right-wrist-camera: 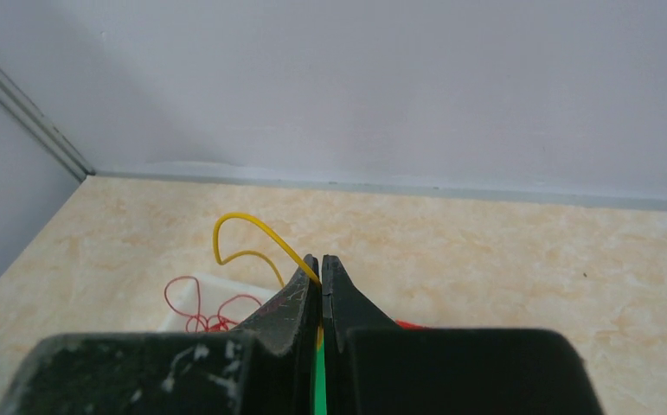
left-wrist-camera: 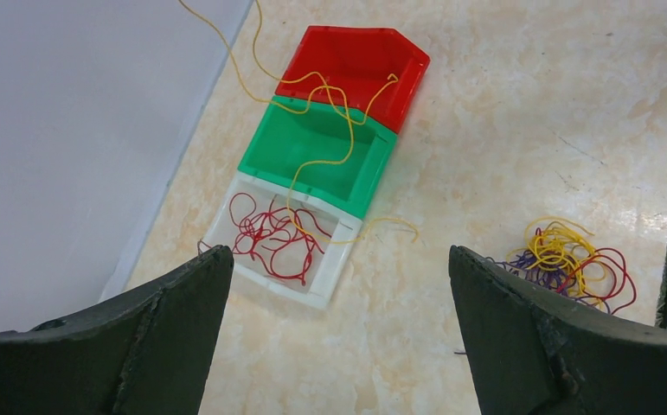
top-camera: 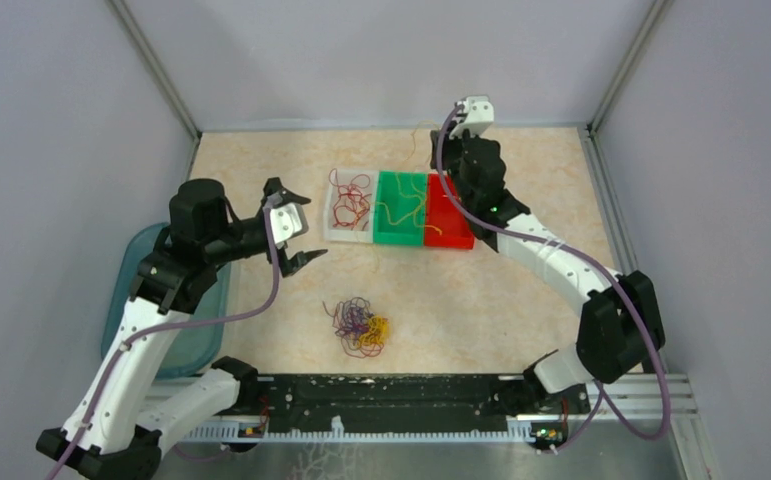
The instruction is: Untangle the cables
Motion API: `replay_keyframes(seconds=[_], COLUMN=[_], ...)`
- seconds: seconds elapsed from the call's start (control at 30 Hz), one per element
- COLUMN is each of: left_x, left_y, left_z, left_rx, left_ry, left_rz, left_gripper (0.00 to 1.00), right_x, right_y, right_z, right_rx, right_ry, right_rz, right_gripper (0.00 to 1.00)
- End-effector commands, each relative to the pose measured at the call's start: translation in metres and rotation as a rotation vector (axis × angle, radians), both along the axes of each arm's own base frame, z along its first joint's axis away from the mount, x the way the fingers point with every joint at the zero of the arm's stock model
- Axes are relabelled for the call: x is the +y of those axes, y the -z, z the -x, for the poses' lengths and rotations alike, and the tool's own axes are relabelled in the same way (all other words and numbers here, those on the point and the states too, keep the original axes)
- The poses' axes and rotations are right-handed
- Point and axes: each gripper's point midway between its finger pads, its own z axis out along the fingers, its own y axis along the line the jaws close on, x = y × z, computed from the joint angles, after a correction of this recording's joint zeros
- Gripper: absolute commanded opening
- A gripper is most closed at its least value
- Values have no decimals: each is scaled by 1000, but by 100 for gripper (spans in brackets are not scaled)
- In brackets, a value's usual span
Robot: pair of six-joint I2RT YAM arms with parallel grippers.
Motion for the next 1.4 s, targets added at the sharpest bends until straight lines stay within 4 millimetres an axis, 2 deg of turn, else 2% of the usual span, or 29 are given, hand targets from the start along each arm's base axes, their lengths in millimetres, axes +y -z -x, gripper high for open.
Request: replay_keyframes(seconds=[0.0,0.2,0.37,0.57,0.67,0.73,0.93,1.1,1.23,1.37], left_x=[0,-1,0,0,-2,-2,-1,-1,-1,-1], left_y=[-15,-19,-21,-22,-24,-25,-27,-27,-26,-26], left_z=[1,1,0,-2,-1,-1,1,2,2,2], left_rx=[-34,-31,-43,-56,-52,-52,-55,-50,-47,-47], left_ry=[-15,-18,-26,-22,-19,-16,-22,-21,-20,-18], left_rz=[31,50,51,51,59,65,71,71,70,71], left_gripper=[100,100,100,100,100,100,100,100,100,100], right_x=[-6,-8,-25,-34,-34,-35,-42,-39,-37,-34], right_y=[-58,-90,-133,-208,-232,-239,-243,-246,-258,-284], right_z=[-13,-23,-20,12,24,27,23,18,18,27], right_rx=[-130,-185,-257,-369,-410,-420,-438,-439,-450,-472], right_ry=[43,75,94,-40,-70,-73,-28,-33,-47,-108], right_rz=[-52,-113,-199,-364,-377,-375,-363,-368,-399,-480], right_gripper=[0,0,0,0,0,0,0,0,0,0])
